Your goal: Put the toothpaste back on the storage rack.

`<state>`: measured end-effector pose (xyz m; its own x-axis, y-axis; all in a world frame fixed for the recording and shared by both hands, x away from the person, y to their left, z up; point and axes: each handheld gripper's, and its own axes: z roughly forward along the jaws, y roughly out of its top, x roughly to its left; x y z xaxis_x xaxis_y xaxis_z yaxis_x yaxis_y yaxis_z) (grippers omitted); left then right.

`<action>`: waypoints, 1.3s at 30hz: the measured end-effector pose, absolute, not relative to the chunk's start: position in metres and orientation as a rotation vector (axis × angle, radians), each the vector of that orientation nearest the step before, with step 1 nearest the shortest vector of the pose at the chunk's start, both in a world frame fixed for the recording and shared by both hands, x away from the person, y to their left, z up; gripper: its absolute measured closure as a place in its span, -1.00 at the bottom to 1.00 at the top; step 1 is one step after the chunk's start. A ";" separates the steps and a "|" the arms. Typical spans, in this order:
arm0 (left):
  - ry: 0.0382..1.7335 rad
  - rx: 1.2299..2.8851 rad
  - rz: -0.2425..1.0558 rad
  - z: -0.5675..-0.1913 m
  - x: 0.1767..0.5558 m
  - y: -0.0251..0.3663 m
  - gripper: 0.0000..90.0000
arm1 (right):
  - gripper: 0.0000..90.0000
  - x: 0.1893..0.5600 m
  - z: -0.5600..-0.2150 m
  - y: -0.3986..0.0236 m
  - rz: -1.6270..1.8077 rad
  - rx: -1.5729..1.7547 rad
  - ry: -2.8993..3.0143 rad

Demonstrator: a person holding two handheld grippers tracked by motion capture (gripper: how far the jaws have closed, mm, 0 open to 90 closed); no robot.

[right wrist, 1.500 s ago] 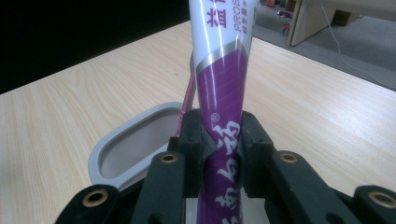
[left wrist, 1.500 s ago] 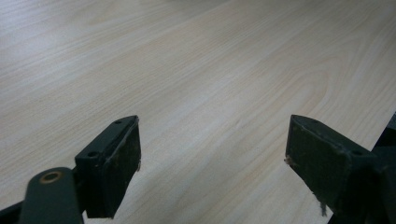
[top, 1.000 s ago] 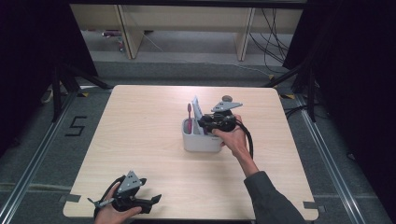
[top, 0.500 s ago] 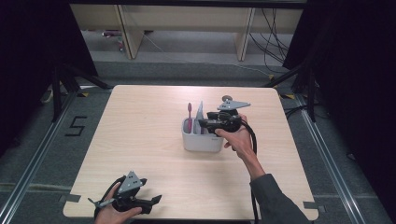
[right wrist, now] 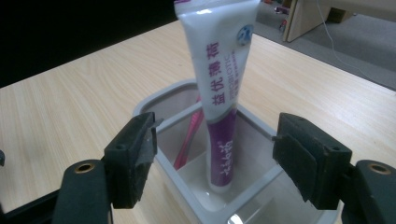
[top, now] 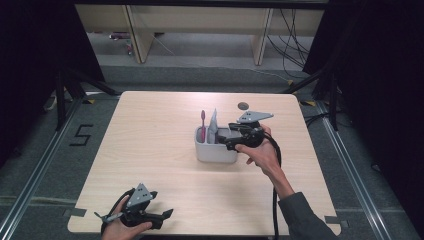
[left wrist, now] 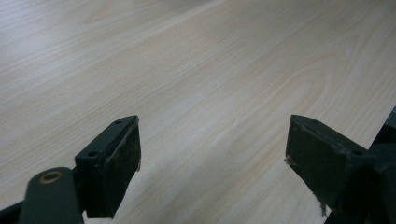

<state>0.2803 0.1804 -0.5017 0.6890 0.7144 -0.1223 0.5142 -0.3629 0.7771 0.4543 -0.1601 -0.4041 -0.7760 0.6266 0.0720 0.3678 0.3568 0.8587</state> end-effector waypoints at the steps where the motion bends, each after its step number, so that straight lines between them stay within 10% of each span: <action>1: 0.932 2.065 0.299 -0.501 0.281 0.182 -0.61 | -0.33 0.453 -0.404 -0.161 1.381 0.897 2.356; 39: 0.931 2.078 0.306 -0.501 0.280 0.181 -0.61 | -0.55 0.416 -0.398 -0.190 1.390 0.961 2.291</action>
<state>0.2802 0.1813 -0.5012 0.6975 0.7093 -0.1023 0.5105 -0.3915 0.7656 0.4160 -0.1900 -0.3976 -0.7341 0.6732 0.0890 0.3899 0.3105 0.8669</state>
